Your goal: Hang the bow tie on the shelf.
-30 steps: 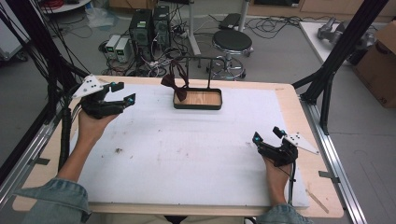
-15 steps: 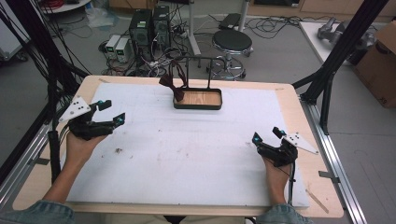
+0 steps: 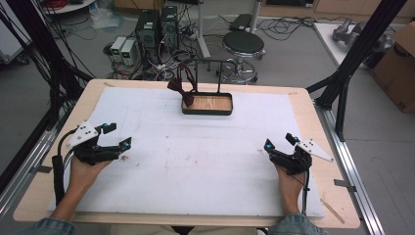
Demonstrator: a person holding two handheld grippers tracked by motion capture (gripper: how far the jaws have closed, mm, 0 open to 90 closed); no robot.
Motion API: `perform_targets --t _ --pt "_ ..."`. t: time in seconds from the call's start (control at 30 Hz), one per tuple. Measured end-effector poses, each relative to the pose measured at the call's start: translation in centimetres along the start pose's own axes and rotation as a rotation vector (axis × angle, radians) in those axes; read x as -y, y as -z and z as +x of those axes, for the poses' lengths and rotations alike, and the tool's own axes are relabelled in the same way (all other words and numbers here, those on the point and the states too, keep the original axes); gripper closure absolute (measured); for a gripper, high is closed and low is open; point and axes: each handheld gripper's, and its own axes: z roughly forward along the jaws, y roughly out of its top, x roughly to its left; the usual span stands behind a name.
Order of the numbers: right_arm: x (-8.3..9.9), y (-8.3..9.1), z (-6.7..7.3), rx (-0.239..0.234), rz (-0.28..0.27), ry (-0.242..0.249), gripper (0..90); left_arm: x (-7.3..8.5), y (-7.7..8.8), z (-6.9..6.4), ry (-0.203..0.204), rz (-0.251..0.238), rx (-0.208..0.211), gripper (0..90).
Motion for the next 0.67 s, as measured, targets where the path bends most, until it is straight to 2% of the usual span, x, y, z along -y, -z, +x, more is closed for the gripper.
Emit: perform_targets --t 0.37,0.53,0.67 --pt "0.0 0.0 0.0 0.000 -0.001 -0.001 10.4 2.3 0.0 -0.3 0.016 0.046 -0.029 20.3" --pt "0.0 0.0 0.0 0.000 0.000 -0.003 10.4 2.5 -0.1 -0.2 0.009 0.053 -0.031 20.3" --pt "0.0 0.0 0.0 0.000 0.001 -0.006 10.4 2.8 -0.2 0.0 0.030 0.056 -0.034 20.3"
